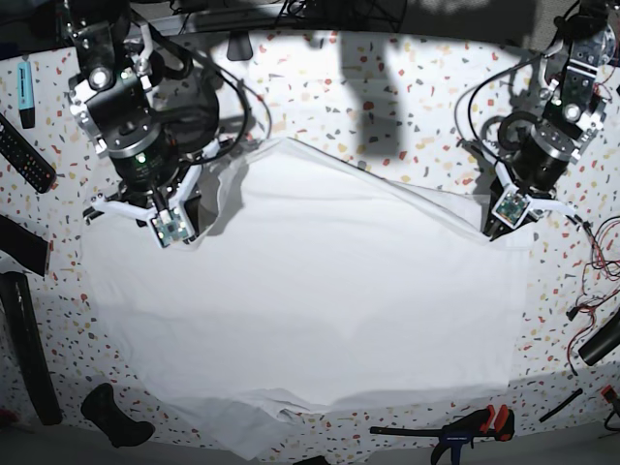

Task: Fold the T-shirt properly
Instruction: 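Lift the hem with both grippers and pull it toward the collar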

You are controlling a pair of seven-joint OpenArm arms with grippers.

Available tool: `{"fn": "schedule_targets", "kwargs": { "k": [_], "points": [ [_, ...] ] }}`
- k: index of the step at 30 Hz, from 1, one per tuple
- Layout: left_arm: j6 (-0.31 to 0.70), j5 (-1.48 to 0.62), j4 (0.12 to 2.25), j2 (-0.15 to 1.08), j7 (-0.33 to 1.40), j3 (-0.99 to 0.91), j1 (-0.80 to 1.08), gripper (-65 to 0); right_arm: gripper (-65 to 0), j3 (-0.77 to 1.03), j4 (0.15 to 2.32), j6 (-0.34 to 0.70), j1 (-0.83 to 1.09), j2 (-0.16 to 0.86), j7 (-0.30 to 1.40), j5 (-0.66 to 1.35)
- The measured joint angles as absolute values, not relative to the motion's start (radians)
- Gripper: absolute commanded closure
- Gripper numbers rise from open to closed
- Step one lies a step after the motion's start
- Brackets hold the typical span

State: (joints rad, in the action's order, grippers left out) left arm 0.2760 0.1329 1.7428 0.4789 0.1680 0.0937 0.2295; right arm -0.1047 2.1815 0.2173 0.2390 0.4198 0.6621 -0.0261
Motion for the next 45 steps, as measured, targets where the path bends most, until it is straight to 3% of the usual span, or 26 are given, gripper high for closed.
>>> {"fn": "schedule_targets", "kwargs": {
  "k": [5, 13, 25, 45],
  "points": [
    [0.276, 0.133, 1.729, 0.472, 0.173, 0.094, 0.223, 0.0, 0.0, -0.105, 2.181, 0.217, 0.239, 0.424, 0.66, -0.117],
    [0.275, 0.132, 1.526, 0.384, 0.18, 0.093, 0.117, 0.0, 0.0, -0.105, 2.066, 0.182, 0.154, 0.423, 0.652, -0.127],
    [0.272, 0.133, 1.493, 0.379, 0.107, 0.093, 0.057, 0.0, 0.0, -0.105, 1.742, 0.18, -0.06, 0.421, 0.618, -0.035],
    [0.272, 0.058, 1.288, 0.376, 0.107, 0.094, -0.099, 0.0, 0.0, -0.105, 1.508, 0.214, -0.278, 0.387, 0.55, 0.056]
  ]
}}
